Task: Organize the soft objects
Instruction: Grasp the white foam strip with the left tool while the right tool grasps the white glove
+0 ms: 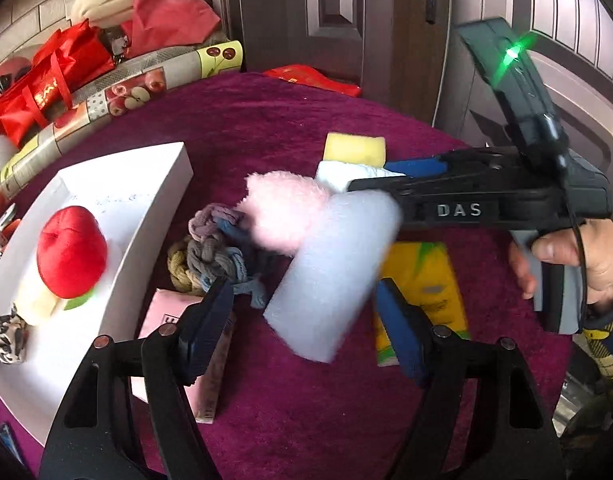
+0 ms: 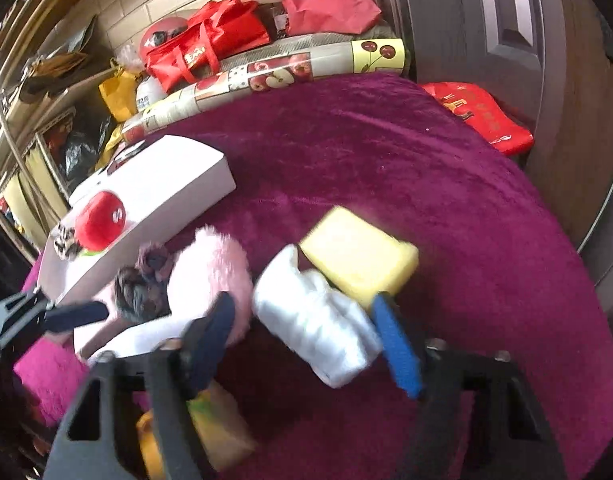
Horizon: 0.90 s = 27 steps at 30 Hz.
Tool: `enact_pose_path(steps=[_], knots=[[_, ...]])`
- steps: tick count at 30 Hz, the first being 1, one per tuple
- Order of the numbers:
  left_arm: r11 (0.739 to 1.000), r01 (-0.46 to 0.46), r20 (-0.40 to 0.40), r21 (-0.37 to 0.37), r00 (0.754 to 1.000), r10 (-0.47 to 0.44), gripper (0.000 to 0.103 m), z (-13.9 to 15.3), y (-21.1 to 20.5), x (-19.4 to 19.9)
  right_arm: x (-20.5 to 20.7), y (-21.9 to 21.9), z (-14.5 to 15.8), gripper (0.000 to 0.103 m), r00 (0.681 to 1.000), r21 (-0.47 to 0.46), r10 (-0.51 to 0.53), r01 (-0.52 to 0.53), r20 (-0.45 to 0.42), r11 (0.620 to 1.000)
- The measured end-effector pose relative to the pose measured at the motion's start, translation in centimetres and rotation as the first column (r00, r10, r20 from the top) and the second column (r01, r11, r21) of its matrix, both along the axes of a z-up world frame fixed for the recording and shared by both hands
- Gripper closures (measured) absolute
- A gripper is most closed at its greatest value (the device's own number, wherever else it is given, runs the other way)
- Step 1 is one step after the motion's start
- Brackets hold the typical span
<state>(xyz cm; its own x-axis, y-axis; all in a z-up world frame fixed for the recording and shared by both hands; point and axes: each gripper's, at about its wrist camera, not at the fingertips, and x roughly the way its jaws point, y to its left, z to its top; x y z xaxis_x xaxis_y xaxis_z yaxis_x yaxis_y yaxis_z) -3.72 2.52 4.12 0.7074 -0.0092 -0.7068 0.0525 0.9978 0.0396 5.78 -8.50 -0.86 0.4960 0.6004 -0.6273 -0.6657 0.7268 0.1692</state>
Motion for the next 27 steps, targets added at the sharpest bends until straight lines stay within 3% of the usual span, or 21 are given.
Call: enact_pose_path(steps=[1,3,7,14,16,18,19,23,27], knots=[[1.000,0.014,-0.017,-0.012,1.000,-0.014,0.062,-0.3,0.0,0.0,-0.2,-0.4,-0.1,0.063,1.000,-0.012,-0.001,0.001,0.009,1.000],[1.000,0.018,-0.021,-0.005,1.000,-0.018,0.062,-0.4,-0.2,0.0,-0.1,-1.5,0.1,0.071,1.000,0.031,0.004,-0.004,-0.018,1.000],[0.998,0.046,-0.010,0.047,0.999,-0.046,0.062,-0.1,-1.3,-0.1,-0.3,-3.6,0.5,0.071,0.998,0.105,-0.009,0.015,-0.056,0.994],[0.994,0.044,-0.028,0.097,0.999,-0.042,0.062,-0.6,-2.1,1.9,-0.3,-3.2,0.6,0.065,0.998,0.069,-0.009,0.013,-0.060,0.998],[0.997,0.032,-0.010,0.075,0.999,-0.031,0.067,-0.6,-1.6,1.7,-0.4,-3.1,0.7,0.062,0.998,0.062,-0.012,0.015,-0.056,0.998],[0.997,0.022,0.022,0.069,0.999,-0.023,0.072,-0.3,-1.3,1.1,-0.6,-3.6,0.8,0.046,0.998,0.074,-0.010,0.015,-0.065,0.997],[0.998,0.014,0.031,0.065,0.999,-0.016,0.075,-0.1,-1.1,0.9,-0.7,-4.0,0.9,0.044,0.997,0.086,-0.016,0.023,-0.071,0.996],[1.000,-0.027,0.089,-0.002,0.996,0.028,0.078,1.4,0.1,-0.2,-1.5,-5.4,1.8,0.043,0.999,0.122,-0.010,0.014,-0.038,0.992],[0.996,-0.038,0.132,-0.077,0.990,0.048,0.078,3.0,0.9,-1.6,-2.1,-3.6,2.6,0.043,0.997,0.039,0.026,-0.029,0.071,0.999]])
